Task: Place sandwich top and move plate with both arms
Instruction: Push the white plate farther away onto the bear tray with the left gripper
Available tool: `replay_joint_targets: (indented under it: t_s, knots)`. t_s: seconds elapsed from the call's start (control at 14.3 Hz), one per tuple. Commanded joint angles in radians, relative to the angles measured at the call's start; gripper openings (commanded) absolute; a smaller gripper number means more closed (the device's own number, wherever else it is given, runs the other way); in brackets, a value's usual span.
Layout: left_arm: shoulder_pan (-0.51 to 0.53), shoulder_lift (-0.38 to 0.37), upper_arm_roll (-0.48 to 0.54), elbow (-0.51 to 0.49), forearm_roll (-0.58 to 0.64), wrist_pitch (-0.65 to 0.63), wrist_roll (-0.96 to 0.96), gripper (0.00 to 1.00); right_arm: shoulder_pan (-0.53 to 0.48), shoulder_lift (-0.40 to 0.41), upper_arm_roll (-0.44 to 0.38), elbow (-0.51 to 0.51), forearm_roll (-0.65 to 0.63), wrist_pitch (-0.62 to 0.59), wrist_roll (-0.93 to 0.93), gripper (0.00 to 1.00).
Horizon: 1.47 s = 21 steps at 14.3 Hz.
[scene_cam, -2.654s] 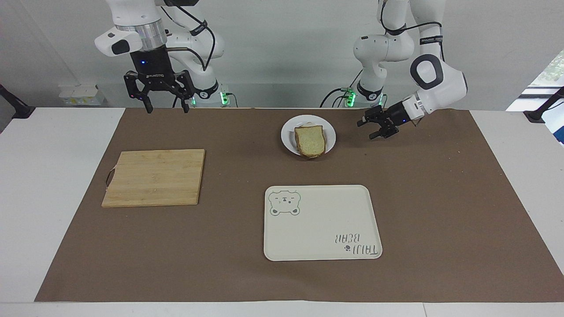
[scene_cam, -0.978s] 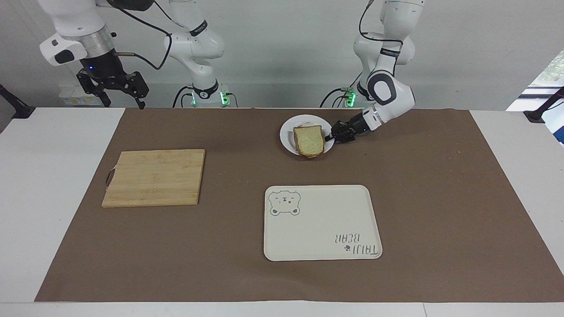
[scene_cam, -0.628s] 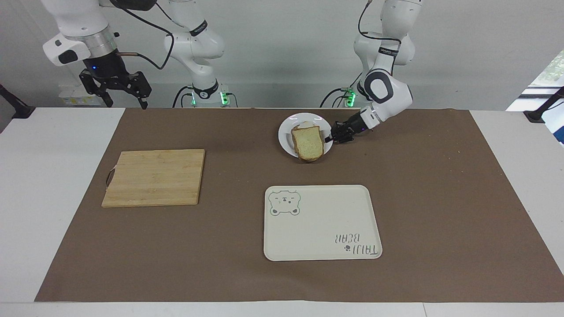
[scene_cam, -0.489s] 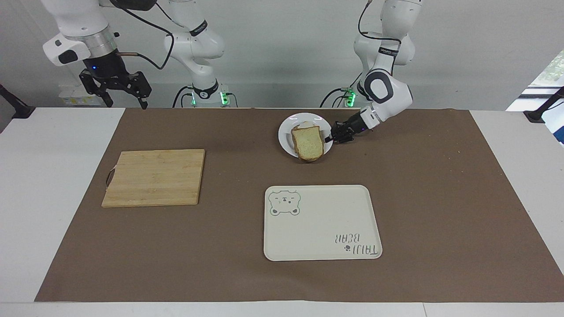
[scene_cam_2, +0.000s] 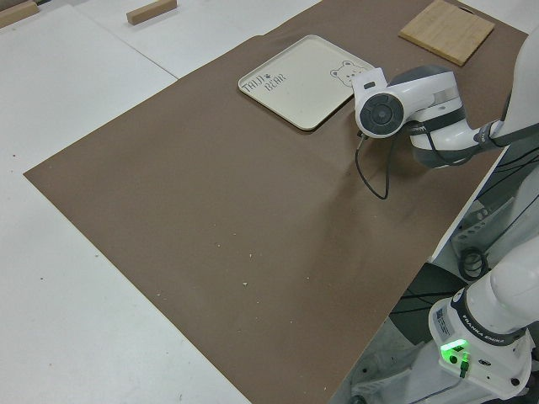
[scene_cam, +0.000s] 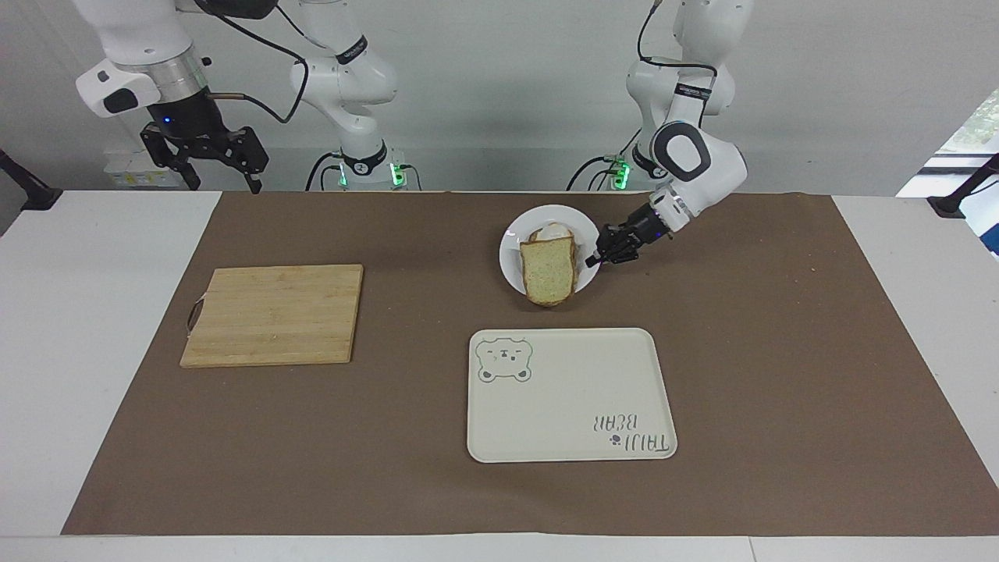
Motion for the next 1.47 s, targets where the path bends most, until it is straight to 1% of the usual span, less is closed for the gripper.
replay_joint_targets:
  t_s: [0.0, 0.07, 0.14, 0.21, 0.35, 0.42, 0.56, 0.7, 0.77, 0.84, 0.98, 1.12, 1.26, 1.4]
  knots:
    - [0.060, 0.085, -0.001, 0.129, -0.003, -0.046, 0.001, 0.00, 0.011, -0.008, -0.016, -0.009, 0.010, 0.009, -0.009, 1.00]
    - [0.077, 0.124, -0.001, 0.182, 0.001, -0.056, -0.001, 0.00, 0.027, -0.008, -0.025, -0.010, 0.010, 0.008, -0.008, 1.00]
    - [0.073, 0.161, -0.003, 0.234, 0.015, -0.039, -0.005, 0.00, 0.047, -0.009, -0.043, -0.010, 0.008, 0.008, -0.005, 1.00]
    - [0.079, 0.180, -0.001, 0.265, 0.036, -0.030, -0.005, 0.00, 0.058, -0.009, -0.060, -0.010, 0.008, 0.008, -0.005, 1.00]
    - [0.105, 0.238, -0.003, 0.363, 0.040, -0.027, -0.014, 0.00, 0.037, -0.011, -0.054, -0.010, 0.010, 0.005, -0.008, 1.00]
    - [0.109, 0.269, -0.003, 0.420, 0.041, -0.010, -0.048, 0.00, 0.037, -0.011, -0.054, -0.012, 0.010, 0.002, -0.006, 1.00]
    - [0.111, 0.339, -0.009, 0.515, 0.071, 0.056, -0.117, 0.00, 0.040, -0.011, -0.054, -0.010, 0.010, 0.002, -0.006, 1.00]
    - [0.114, 0.394, -0.011, 0.577, 0.139, 0.062, -0.166, 0.00, 0.047, -0.011, -0.054, -0.010, 0.010, 0.002, -0.008, 1.00]
    - [0.137, 0.416, -0.014, 0.606, 0.145, 0.058, -0.168, 0.00, 0.048, -0.011, -0.054, -0.010, 0.010, 0.002, -0.008, 1.00]
    - [0.160, 0.443, -0.029, 0.630, 0.145, 0.056, -0.168, 0.00, 0.048, -0.011, -0.054, -0.010, 0.010, 0.002, -0.008, 1.00]
    - [0.163, 0.497, -0.044, 0.687, 0.145, 0.065, -0.174, 0.00, 0.048, -0.011, -0.054, -0.010, 0.010, 0.002, -0.006, 1.00]
    - [0.172, 0.537, -0.063, 0.701, 0.145, 0.062, -0.171, 0.00, 0.048, -0.011, -0.054, -0.010, 0.010, 0.002, -0.008, 1.00]
    - [0.178, 0.609, -0.115, 0.782, 0.132, 0.091, -0.171, 0.00, 0.048, -0.011, -0.054, -0.010, 0.010, 0.000, -0.008, 1.00]
    - [0.177, 0.616, -0.120, 0.786, 0.125, 0.119, -0.171, 0.00, 0.048, -0.011, -0.054, -0.010, 0.010, 0.000, -0.006, 1.00]
